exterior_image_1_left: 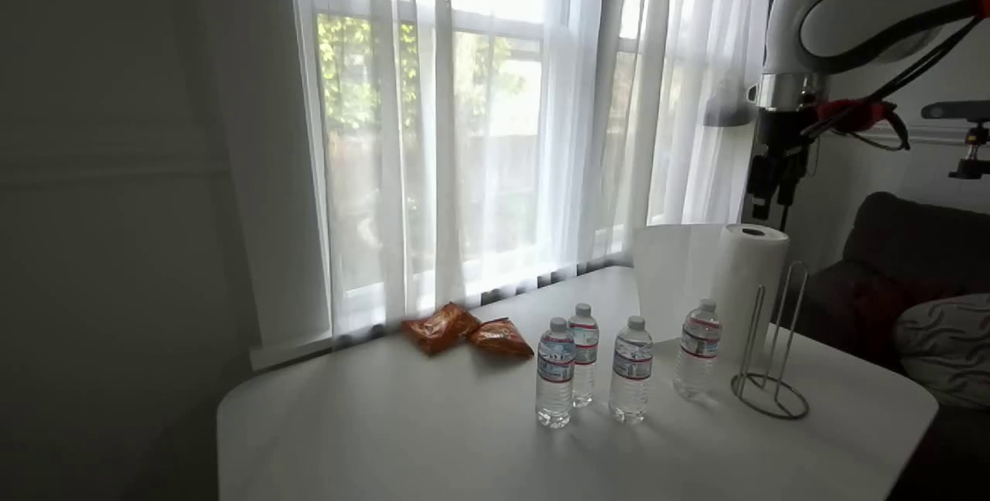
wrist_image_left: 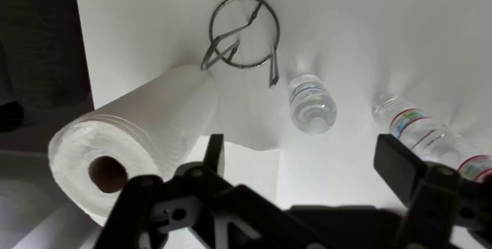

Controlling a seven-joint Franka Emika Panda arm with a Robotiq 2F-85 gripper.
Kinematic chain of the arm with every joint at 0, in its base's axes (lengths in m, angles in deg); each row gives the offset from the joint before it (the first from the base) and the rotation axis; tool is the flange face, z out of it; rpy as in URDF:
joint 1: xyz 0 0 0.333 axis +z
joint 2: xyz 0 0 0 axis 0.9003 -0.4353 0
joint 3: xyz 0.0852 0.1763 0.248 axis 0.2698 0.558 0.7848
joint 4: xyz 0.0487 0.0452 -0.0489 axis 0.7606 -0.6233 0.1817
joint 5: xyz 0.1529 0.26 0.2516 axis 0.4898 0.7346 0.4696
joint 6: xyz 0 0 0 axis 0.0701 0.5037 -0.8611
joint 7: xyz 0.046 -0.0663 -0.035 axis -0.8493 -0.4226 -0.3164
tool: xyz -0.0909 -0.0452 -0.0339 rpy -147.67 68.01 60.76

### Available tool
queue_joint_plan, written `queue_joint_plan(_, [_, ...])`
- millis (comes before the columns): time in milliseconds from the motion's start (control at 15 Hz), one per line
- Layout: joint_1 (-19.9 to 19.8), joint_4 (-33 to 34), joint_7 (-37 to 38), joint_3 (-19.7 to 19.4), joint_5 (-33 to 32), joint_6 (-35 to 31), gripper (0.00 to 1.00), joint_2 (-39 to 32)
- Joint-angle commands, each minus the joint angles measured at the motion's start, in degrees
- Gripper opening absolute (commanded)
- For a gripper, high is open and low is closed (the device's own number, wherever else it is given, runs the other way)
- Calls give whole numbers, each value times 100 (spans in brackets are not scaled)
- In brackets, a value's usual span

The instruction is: Pick up the kitchen paper roll and put it on the kitchen paper holder

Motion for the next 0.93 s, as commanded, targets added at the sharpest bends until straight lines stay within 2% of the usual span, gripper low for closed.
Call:
queue_joint_plan(0, [-385,424,426,-325,-48,-391,100,-396])
queue_joint_plan(400, [-960,956,950,-789,-19,-751,100,-1039])
queue_joint_plan(867, [-1061,1147,1296,-1018,335,-1077,100,-1708])
